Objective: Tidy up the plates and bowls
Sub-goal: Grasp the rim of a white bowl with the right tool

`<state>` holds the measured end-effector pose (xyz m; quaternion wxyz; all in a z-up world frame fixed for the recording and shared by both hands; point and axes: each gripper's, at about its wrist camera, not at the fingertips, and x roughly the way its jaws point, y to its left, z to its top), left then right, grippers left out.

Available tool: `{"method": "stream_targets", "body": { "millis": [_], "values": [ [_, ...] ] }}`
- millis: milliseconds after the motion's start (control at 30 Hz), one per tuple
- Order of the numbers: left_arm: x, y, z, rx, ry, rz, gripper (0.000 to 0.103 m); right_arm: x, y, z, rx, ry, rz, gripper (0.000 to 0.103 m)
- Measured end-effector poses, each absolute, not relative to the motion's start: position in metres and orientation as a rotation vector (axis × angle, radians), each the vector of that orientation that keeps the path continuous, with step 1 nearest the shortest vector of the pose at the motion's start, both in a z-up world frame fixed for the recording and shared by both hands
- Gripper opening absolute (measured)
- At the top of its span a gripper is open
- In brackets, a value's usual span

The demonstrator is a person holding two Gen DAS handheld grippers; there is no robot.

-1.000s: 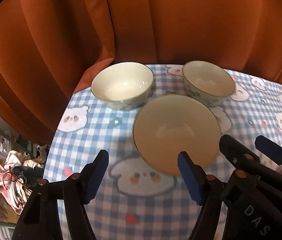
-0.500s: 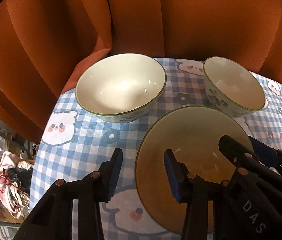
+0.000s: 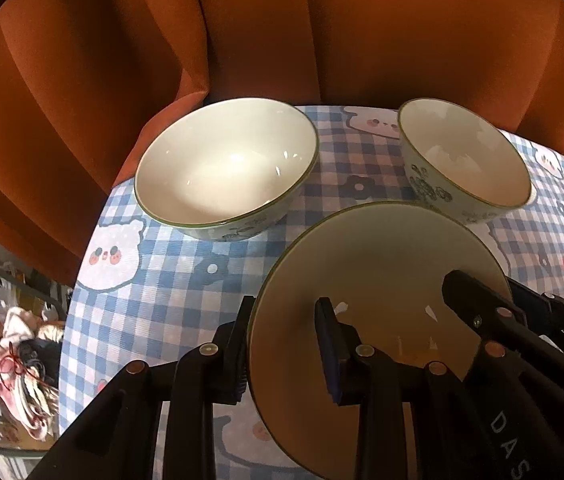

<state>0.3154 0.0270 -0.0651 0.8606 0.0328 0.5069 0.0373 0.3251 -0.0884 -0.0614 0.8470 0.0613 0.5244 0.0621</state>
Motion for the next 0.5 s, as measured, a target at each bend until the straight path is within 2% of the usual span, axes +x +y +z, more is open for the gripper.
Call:
{"method": "stream_targets", "body": {
  "millis": [500],
  "values": [
    [0.259, 0.012, -0.018, 0.064, 1.004, 0.029, 0.028, 0.274, -0.100, -0.017, 0.122, 1.060, 0.094, 0.026]
  ]
}}
